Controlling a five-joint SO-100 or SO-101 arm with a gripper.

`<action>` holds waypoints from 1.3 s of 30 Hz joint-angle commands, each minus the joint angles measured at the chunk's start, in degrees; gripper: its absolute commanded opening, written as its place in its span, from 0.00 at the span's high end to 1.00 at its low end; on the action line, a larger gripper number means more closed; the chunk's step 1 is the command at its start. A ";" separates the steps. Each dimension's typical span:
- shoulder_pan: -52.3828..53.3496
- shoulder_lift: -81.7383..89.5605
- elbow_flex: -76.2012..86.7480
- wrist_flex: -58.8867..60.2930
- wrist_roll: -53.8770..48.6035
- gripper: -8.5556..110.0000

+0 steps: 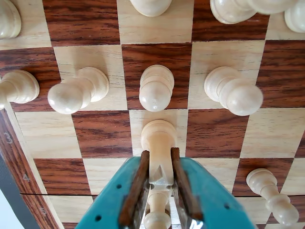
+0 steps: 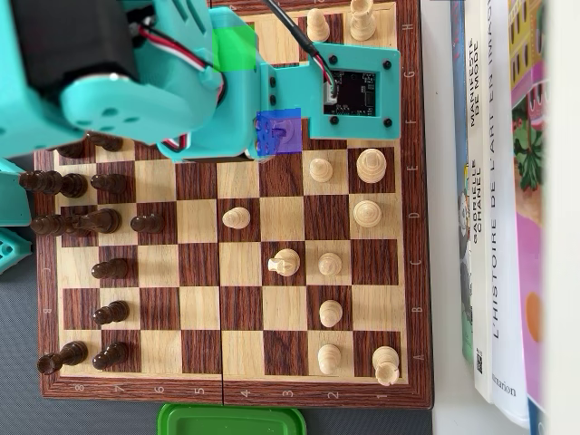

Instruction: Play chess

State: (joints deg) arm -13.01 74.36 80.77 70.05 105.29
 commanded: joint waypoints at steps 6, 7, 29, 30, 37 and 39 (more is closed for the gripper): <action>0.00 0.79 -0.44 -0.09 -0.18 0.89; 0.00 0.88 -0.35 -0.09 -0.18 0.89; -3.69 16.17 5.27 -0.35 0.35 0.89; -4.31 16.35 5.19 -0.35 0.44 0.89; -10.99 16.79 5.36 -0.35 4.04 0.89; -12.57 16.44 5.62 -0.35 4.75 0.89</action>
State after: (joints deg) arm -23.99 88.15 86.92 70.05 109.07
